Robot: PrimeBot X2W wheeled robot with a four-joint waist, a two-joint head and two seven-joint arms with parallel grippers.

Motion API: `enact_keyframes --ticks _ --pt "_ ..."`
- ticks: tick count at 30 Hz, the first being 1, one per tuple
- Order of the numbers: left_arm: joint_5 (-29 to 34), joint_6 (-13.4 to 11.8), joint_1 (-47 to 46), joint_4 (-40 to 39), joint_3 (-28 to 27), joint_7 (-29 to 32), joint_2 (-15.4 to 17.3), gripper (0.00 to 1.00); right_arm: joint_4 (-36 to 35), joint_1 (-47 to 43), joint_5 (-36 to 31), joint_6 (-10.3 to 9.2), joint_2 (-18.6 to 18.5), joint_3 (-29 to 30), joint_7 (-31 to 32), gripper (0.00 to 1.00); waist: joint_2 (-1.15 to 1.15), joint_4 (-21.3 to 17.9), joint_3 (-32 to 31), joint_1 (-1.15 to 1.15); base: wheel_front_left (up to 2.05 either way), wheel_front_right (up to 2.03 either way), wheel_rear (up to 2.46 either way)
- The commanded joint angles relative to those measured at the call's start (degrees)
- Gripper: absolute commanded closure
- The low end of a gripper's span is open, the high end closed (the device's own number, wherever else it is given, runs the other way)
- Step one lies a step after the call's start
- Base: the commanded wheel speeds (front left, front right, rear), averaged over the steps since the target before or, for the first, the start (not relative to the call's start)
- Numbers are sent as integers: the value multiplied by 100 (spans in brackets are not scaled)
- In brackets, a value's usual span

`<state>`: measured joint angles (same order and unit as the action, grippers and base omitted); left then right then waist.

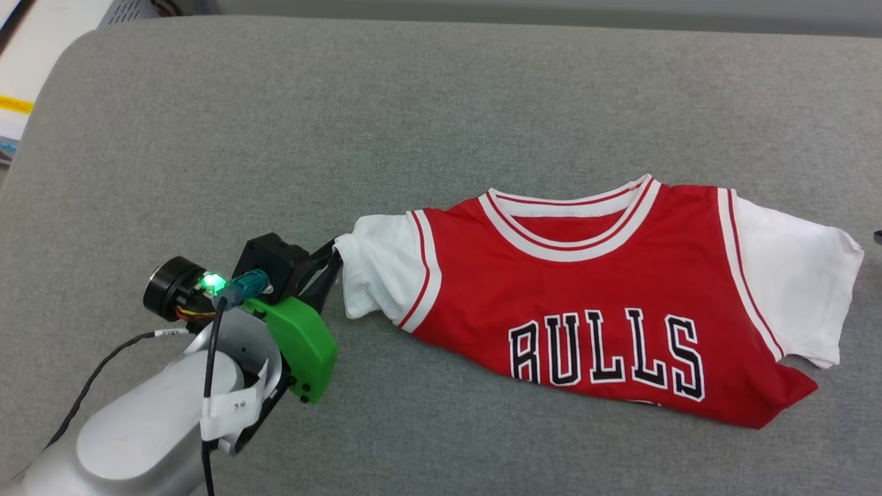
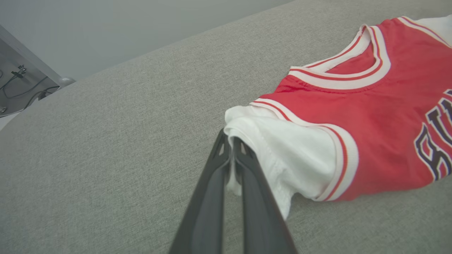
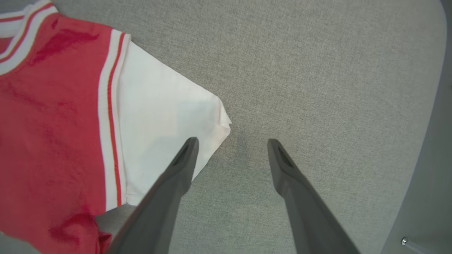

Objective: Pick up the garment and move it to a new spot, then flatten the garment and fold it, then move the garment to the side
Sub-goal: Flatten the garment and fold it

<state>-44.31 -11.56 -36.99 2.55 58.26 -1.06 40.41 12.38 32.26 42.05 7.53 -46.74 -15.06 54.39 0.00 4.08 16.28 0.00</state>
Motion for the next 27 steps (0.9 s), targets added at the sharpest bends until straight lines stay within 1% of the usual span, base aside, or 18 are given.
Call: enact_keyframes --ticks 1,5,10,15,17,18,19,22,27 --pt "69 -58 -107 -43 -35 -54 16 100 140 169 -1 -4 44 -68 3 0 0 223 325 0 0 0 0" --pt "125 -91 -169 -115 -48 -108 -18 100 656 363 -69 -4 214 -278 -172 0 0 322 523 0 0 0 0" --pt "146 -103 -186 -73 -50 -191 -71 100 1258 302 -21 -4 431 -609 -525 0 0 374 635 0 0 0 0" --pt "130 -87 -180 16 -45 -249 -110 100 1662 50 140 -4 502 -1100 -667 0 0 369 651 0 0 0 0" --pt "121 -77 -179 50 -42 -261 -117 100 1735 25 229 -4 516 -1204 -764 0 0 357 646 0 0 0 0" --pt "115 -73 -178 70 -45 -271 -119 100 1766 35 283 -4 523 -1251 -848 37 0 343 639 0 0 0 0" --pt "109 -67 -175 92 -42 -277 -120 100 1790 57 318 -4 525 -1299 -947 100 0 328 623 0 0 0 0" --pt "97 -45 -160 158 -26 -291 -126 100 1846 171 426 -4 522 -1339 -1291 100 0 284 535 0 0 0 0" --pt "83 -23 -121 266 -13 -362 -129 100 1736 340 522 -4 462 -1337 -2244 100 0 196 211 0 0 0 0"
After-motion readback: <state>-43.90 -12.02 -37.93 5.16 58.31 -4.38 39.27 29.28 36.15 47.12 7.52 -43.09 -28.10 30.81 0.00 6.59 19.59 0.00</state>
